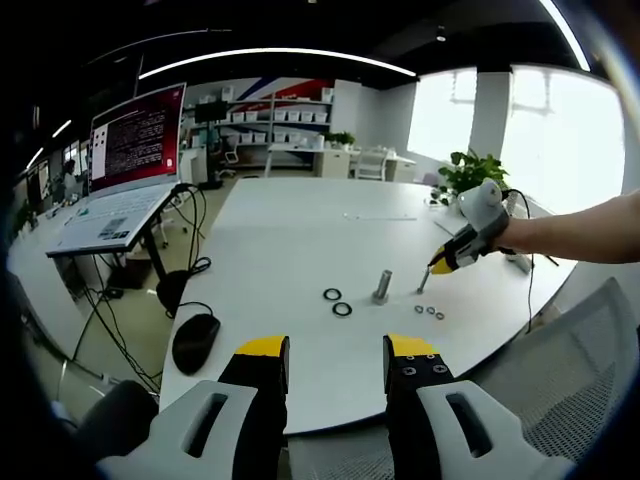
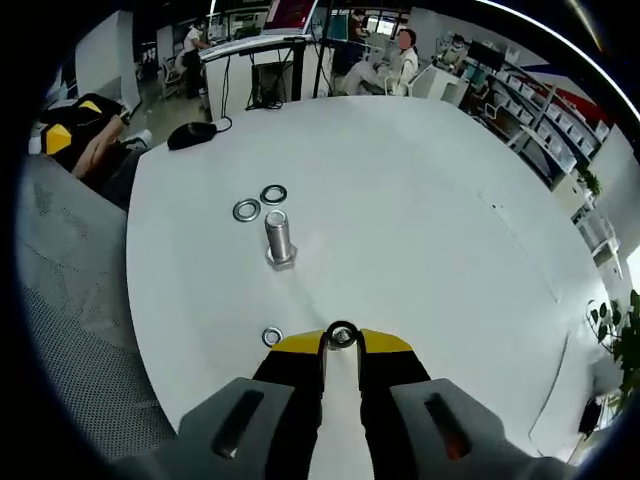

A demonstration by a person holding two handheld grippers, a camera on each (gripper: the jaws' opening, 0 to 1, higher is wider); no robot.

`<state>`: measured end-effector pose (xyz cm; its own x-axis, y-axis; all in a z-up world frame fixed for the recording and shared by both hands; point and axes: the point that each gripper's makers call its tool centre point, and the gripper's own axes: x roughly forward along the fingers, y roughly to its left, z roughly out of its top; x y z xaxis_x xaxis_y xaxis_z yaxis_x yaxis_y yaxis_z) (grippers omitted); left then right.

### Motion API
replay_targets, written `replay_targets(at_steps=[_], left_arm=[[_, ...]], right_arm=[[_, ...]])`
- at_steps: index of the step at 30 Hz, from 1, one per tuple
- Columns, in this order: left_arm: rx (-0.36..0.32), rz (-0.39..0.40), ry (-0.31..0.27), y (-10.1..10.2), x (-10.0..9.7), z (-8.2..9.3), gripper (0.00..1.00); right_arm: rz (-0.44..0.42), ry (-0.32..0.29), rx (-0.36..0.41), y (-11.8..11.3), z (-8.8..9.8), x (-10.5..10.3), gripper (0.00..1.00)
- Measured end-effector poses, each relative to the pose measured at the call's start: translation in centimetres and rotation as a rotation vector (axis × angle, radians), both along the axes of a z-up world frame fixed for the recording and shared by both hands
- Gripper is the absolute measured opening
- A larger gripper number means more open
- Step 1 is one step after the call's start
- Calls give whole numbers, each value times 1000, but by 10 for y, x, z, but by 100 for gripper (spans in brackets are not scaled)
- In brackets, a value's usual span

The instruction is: Place the washer onto the threaded stud by aligning its center hole with the stud, sliding it down to the base, and recovering from edge contact or off-axis alignment until the washer reaches the visible bottom stop.

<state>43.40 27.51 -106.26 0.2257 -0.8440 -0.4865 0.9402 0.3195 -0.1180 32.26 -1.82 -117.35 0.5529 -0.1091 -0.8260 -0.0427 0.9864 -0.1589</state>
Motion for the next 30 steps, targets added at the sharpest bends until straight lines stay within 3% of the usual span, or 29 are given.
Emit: replay_targets(at_steps=[10, 18, 30], left_arm=[[-1, 1, 1, 0, 0, 1, 36], [0, 5, 3, 0, 0, 0, 36], [7, 2, 5, 0, -1, -1, 35]], right_arm=[[0, 40, 9, 1, -9, -3, 14], [-19, 32, 31, -5, -10, 4, 14], [36, 110, 30, -3, -4, -3, 14]])
